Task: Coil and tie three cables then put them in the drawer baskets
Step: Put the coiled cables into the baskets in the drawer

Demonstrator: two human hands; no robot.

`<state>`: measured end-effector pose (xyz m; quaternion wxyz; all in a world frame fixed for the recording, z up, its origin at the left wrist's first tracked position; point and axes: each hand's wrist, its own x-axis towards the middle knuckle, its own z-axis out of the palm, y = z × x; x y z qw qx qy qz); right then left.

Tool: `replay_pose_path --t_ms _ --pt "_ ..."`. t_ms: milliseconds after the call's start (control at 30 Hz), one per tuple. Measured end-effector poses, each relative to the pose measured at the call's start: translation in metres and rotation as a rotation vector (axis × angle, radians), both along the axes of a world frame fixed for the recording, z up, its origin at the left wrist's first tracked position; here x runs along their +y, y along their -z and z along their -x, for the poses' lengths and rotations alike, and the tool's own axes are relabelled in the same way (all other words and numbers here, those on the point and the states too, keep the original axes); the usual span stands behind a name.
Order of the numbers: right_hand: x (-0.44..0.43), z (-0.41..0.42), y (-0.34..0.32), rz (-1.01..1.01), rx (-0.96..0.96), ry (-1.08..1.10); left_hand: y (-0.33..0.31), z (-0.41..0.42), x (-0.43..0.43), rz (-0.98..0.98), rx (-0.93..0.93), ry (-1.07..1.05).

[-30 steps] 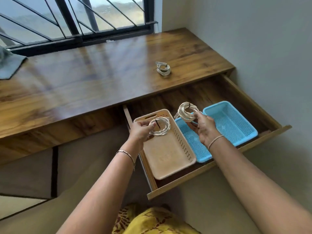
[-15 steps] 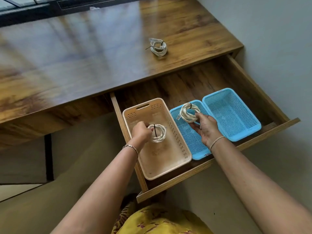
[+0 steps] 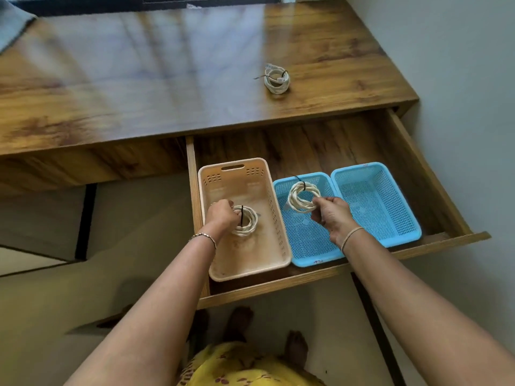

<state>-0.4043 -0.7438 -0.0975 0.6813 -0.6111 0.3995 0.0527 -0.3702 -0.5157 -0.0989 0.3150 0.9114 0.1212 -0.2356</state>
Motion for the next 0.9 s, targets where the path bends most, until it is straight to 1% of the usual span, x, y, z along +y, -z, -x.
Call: replay_pose_path --t_ms 100,167,300,333,400,533,600,733,900 --pt "-0.010 -0.002 0.000 0.066 0.002 -0.125 -0.007 0.010 -0.002 0.035 -0.040 -0.069" --pt "-0.017 -0.004 0.001 0.179 0.006 -0.229 -0.013 0.019 -0.003 0.067 -0.099 -0.128" --pt "-0.026 -0.007 0.001 0.612 0.027 -0.487 -0.021 0.040 -0.006 0.173 -0.181 -0.237" --pt "-0.028 -0.008 0.000 0.700 0.031 -0.541 -0.023 0.046 -0.008 0.205 -0.190 -0.260" --pt "-0.030 -0.008 -0.001 0.798 0.034 -0.620 -0.025 0.058 -0.012 0.263 -0.191 -0.278" --pt "-0.028 -0.007 0.004 0.891 0.064 -0.787 -0.024 0.076 -0.020 0.296 -0.213 -0.297" --pt "-0.028 -0.007 0.008 0.917 0.076 -0.833 -0.020 0.082 -0.023 0.292 -0.228 -0.331" --pt "-0.030 -0.007 0.013 0.963 0.078 -0.853 -0.017 0.089 -0.025 0.274 -0.240 -0.358" --pt "-0.036 -0.010 0.004 1.014 -0.005 -0.835 -0.025 0.087 -0.032 0.294 -0.256 -0.380"
